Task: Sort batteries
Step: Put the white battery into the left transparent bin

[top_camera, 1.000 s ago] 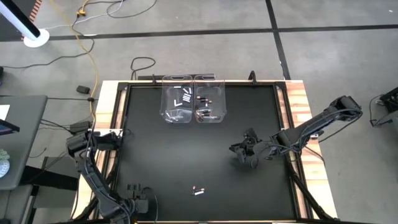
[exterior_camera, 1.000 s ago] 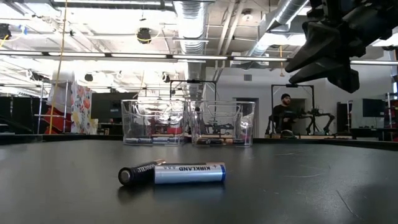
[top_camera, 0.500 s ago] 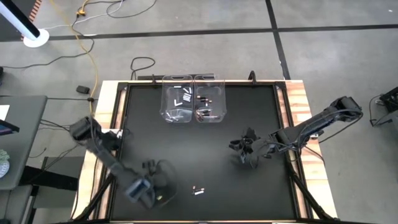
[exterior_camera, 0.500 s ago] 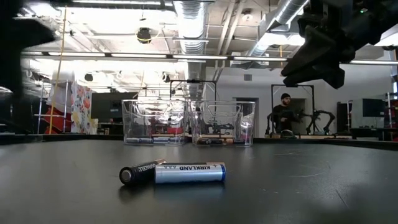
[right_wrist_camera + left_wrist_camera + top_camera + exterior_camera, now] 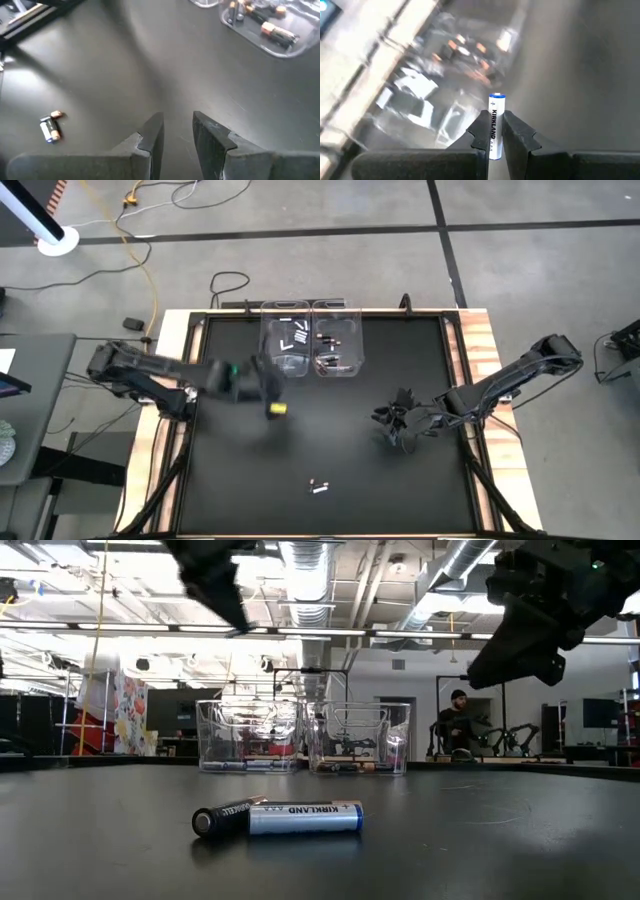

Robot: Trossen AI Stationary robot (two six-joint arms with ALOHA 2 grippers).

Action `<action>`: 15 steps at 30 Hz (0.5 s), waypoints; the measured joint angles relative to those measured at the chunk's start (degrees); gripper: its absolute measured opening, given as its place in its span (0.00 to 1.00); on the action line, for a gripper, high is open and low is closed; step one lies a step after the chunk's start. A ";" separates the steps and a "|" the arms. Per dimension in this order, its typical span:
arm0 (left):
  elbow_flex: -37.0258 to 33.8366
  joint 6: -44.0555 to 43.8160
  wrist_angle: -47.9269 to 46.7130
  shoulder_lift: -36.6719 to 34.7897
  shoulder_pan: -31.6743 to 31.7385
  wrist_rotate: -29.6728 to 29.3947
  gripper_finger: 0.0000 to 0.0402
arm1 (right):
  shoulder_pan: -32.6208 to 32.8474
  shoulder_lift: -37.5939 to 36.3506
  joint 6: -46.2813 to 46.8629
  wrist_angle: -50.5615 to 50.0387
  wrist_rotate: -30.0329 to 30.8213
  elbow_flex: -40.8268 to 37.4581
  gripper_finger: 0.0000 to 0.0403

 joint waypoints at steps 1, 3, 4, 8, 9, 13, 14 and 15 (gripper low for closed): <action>0.00 3.30 2.10 -0.30 3.16 1.48 0.07 | 0.13 0.00 0.65 -0.67 0.00 0.00 0.30; 0.00 8.75 6.08 -0.42 9.34 4.65 0.07 | 0.03 0.02 1.70 -1.70 -0.01 0.00 0.30; 0.00 11.02 7.74 -0.22 12.27 6.20 0.07 | -0.08 0.01 2.04 -2.09 -0.02 0.00 0.30; 0.09 19.91 12.89 3.22 22.75 16.05 0.07 | -1.19 0.02 5.12 -2.89 -0.03 0.00 0.30; 0.09 21.68 13.48 4.65 24.91 18.72 0.07 | -1.60 0.02 6.36 -2.92 -0.02 0.00 0.30; 0.18 23.10 16.12 11.17 32.26 25.67 0.07 | -3.19 0.02 11.41 -2.88 -0.02 0.00 0.30; 0.70 23.15 15.74 12.94 33.89 26.74 0.07 | -3.64 0.01 12.31 -2.87 -0.02 0.00 0.30; 1.37 23.77 15.25 14.77 35.37 27.56 0.07 | -4.07 0.02 13.18 -2.85 -0.02 0.00 0.30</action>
